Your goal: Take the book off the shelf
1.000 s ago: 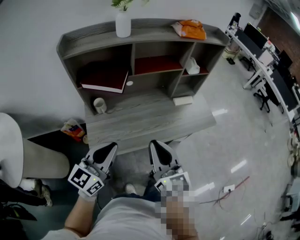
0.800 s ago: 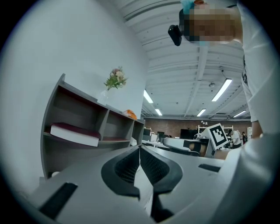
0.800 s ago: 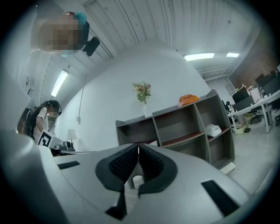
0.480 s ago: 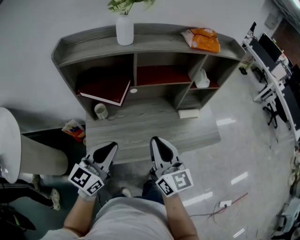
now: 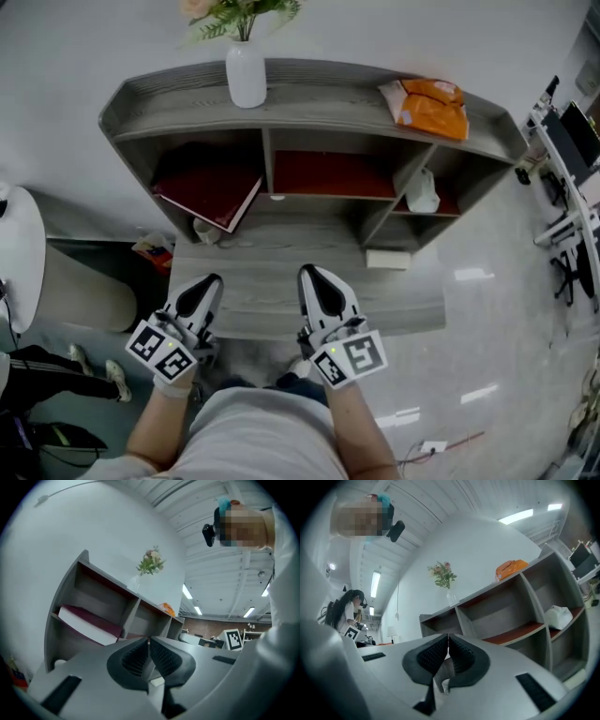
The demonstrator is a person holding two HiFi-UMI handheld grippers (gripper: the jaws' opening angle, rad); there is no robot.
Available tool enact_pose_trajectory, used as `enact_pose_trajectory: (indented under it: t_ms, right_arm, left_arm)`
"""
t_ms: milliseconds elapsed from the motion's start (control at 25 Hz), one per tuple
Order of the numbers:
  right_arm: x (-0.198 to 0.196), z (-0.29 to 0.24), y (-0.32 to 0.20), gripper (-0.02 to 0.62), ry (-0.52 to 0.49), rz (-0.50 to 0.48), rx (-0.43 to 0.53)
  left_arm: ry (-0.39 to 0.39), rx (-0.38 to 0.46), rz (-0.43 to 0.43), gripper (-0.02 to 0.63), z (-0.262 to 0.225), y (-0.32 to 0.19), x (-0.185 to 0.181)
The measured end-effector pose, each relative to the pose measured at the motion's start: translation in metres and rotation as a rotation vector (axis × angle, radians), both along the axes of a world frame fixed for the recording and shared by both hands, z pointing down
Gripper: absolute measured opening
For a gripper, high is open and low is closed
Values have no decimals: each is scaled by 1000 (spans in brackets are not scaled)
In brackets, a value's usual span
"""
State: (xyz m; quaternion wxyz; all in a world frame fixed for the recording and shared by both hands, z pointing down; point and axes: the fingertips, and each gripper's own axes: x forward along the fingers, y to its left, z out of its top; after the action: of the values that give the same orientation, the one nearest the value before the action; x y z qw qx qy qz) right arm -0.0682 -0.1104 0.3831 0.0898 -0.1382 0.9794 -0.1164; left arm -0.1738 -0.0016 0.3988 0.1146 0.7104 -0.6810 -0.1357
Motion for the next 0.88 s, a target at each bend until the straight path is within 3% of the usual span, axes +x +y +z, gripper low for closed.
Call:
enact_pose_trajectory:
  t_ms: [240, 480, 760, 880]
  right_arm:
    - [-4, -2, -17, 20, -6, -82, -3]
    - [-9, 6, -23, 20, 10, -93, -14]
    - [-19, 8, -26, 20, 46, -32, -4]
    - [-24, 7, -27, 20, 57, 7, -5]
  left_arm:
    - [229, 65, -110, 18, 2, -15, -18]
    - [489, 177, -118, 34, 6, -25, -38]
    - [813, 250, -97, 213, 27, -35, -76]
    - [895, 242, -98, 286, 39, -41, -93]
